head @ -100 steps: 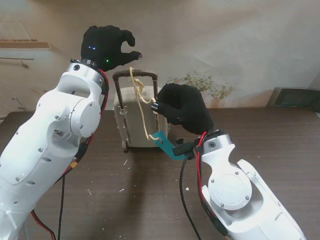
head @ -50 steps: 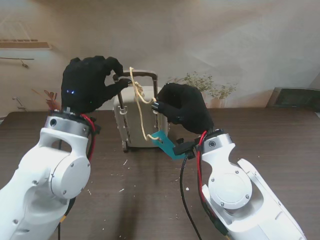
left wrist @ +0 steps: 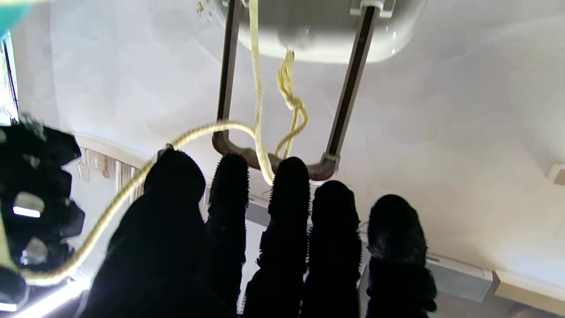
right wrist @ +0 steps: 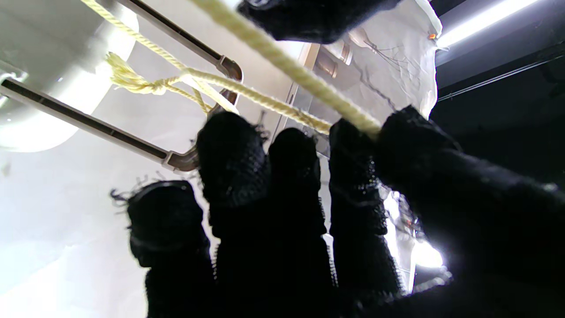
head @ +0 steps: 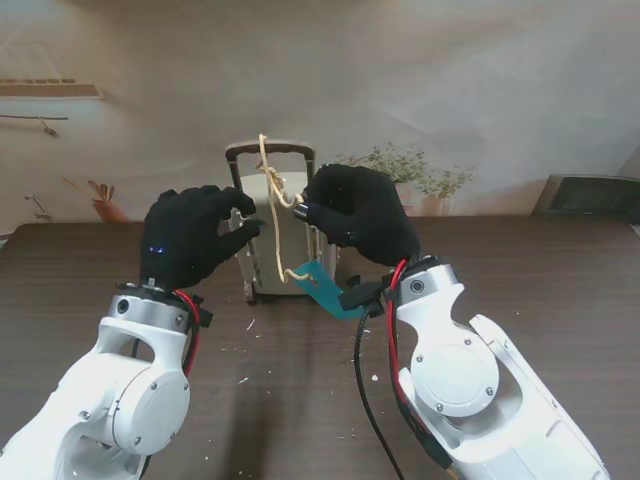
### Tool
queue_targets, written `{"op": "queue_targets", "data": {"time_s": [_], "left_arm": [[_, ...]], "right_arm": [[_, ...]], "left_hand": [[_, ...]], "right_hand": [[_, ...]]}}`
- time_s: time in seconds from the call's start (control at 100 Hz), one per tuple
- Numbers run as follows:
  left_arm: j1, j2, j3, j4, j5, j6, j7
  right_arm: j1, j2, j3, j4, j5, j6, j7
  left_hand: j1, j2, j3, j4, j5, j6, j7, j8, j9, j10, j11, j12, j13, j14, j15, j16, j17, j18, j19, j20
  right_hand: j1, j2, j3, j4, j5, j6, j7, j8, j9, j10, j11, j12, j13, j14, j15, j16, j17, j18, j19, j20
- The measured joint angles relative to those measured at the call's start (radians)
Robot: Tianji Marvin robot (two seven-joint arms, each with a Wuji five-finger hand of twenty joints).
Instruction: Attach a luggage tag to a suitcase
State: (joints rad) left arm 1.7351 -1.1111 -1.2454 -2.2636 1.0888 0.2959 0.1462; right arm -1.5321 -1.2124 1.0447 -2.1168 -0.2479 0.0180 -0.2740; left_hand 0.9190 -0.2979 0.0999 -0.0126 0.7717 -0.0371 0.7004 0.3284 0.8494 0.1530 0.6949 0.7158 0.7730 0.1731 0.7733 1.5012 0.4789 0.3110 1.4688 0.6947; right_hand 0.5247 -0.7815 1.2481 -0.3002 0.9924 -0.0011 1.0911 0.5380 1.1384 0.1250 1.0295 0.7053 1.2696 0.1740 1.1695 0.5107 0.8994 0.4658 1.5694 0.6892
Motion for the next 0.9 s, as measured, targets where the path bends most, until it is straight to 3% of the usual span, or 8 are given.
{"op": "queue_targets", "data": {"time_s": [0.2, 0.26, 0.34, 0.58, 0.69, 0.73, 0.84, 0.9], "left_arm": [[0.012, 0.0, 0.036, 0.031, -0.026, 0.024, 0.001], [0.02, 0.0, 0.044, 0.037, -0.03, 0.027, 0.001], [0.029, 0.0, 0.056, 0.045, -0.046, 0.033, 0.002], [0.053, 0.0, 0.095, 0.056, -0.1, 0.034, -0.004], [0.054, 0.001, 0.114, 0.06, -0.109, 0.034, -0.021], [0.054, 0.001, 0.12, 0.063, -0.109, 0.035, -0.027], [0.05, 0.002, 0.133, 0.066, -0.102, 0.056, -0.044], [0.048, 0.002, 0.137, 0.068, -0.083, 0.068, -0.052]], "right_arm": [[0.003, -0.001, -0.002, -0.006, -0.004, 0.001, 0.001], [0.003, -0.001, -0.002, -0.007, -0.004, 0.001, 0.0], [0.002, -0.001, -0.001, -0.008, -0.003, 0.001, 0.0], [0.002, -0.001, -0.006, -0.009, -0.001, -0.003, 0.003], [0.003, -0.001, -0.011, -0.009, 0.0, -0.006, 0.004], [0.003, -0.001, -0.011, -0.009, 0.0, -0.007, 0.005], [0.003, -0.001, -0.012, -0.008, -0.001, -0.009, 0.006], [0.002, -0.001, -0.012, -0.008, -0.001, -0.01, 0.007]], "left_hand": [[0.0, 0.041, -0.002, 0.0, 0.0, 0.001, -0.184, -0.069, 0.0, 0.023, -0.006, 0.0, 0.0, 0.019, -0.011, 0.0, -0.002, 0.0, 0.0, 0.0], [0.0, 0.06, -0.002, 0.0, 0.0, 0.053, -0.242, -0.089, 0.0, 0.024, -0.01, 0.0, 0.0, 0.023, -0.015, 0.0, -0.003, 0.0, 0.0, 0.001], [0.0, 0.086, -0.002, 0.0, 0.0, 0.055, -0.338, -0.108, 0.0, 0.024, -0.022, 0.0, 0.0, 0.027, -0.022, 0.0, -0.012, 0.0, 0.0, 0.002], [0.0, 0.124, -0.03, 0.0, -0.081, 0.059, -0.519, -0.169, -0.001, 0.035, -0.031, 0.0, 0.0, 0.042, -0.035, 0.0, -0.013, 0.0, 0.0, 0.01], [-0.001, 0.128, -0.043, 0.0, -0.166, 0.059, -0.616, -0.215, -0.001, 0.035, -0.025, 0.0, 0.0, 0.045, -0.032, 0.0, -0.013, 0.0, 0.0, 0.01], [-0.001, 0.136, -0.049, 0.004, -0.194, 0.081, -0.661, -0.235, 0.002, 0.035, -0.006, 0.0, 0.001, 0.045, 0.005, 0.002, 0.003, 0.0, 0.002, 0.011], [-0.001, 0.139, -0.053, 0.011, -0.262, 0.131, -0.688, -0.261, 0.018, 0.01, 0.075, 0.011, 0.015, -0.011, 0.198, 0.018, 0.09, -0.003, 0.076, 0.011], [-0.001, 0.139, -0.053, 0.012, -0.289, 0.13, -0.7, -0.272, 0.027, -0.005, 0.121, 0.023, 0.024, -0.042, 0.328, 0.025, 0.152, -0.079, 0.133, 0.007]], "right_hand": [[0.0, 0.0, 0.0, 0.0, 0.0, 0.0, 0.0, 0.0, 0.0, 0.0, 0.0, 0.0, 0.0, 0.0, -0.005, 0.0, 0.0, 0.0, 0.0, 0.0], [0.0, 0.0, 0.0, 0.0, 0.0, 0.0, 0.0, 0.0, 0.0, 0.0, 0.0, 0.0, 0.0, 0.0, -0.007, 0.0, 0.0, 0.0, 0.0, 0.0], [0.0, 0.0, 0.0, 0.0, 0.0, 0.0, 0.0, 0.0, 0.0, 0.0, 0.0, 0.0, 0.0, 0.0, -0.008, 0.0, 0.0, 0.0, 0.0, 0.0], [0.0, 0.0, 0.0, 0.0, 0.0, 0.0, 0.0, 0.0, 0.0, 0.0, 0.0, 0.0, 0.0, 0.0, -0.008, 0.0, 0.0, 0.0, 0.0, 0.0], [0.0, 0.0, 0.0, 0.0, 0.0, 0.0, 0.0, 0.0, 0.0, 0.0, 0.0, 0.0, 0.0, 0.0, -0.009, 0.0, -0.001, 0.0, 0.0, 0.0], [0.0, 0.001, 0.0, 0.0, 0.0, 0.0, 0.0, 0.0, 0.0, 0.0, 0.0, 0.0, 0.0, 0.0, -0.009, 0.0, -0.001, 0.0, 0.0, 0.0], [0.0, 0.007, -0.001, 0.0, -0.001, 0.0, 0.0, 0.0, 0.0, 0.0, 0.0, 0.0, 0.0, 0.0, -0.009, 0.0, -0.001, 0.0, 0.0, 0.0], [0.0, 0.007, -0.001, 0.0, -0.001, 0.0, 0.0, 0.0, 0.0, 0.0, 0.0, 0.0, 0.0, 0.0, -0.009, 0.0, -0.002, 0.0, 0.0, 0.0]]}}
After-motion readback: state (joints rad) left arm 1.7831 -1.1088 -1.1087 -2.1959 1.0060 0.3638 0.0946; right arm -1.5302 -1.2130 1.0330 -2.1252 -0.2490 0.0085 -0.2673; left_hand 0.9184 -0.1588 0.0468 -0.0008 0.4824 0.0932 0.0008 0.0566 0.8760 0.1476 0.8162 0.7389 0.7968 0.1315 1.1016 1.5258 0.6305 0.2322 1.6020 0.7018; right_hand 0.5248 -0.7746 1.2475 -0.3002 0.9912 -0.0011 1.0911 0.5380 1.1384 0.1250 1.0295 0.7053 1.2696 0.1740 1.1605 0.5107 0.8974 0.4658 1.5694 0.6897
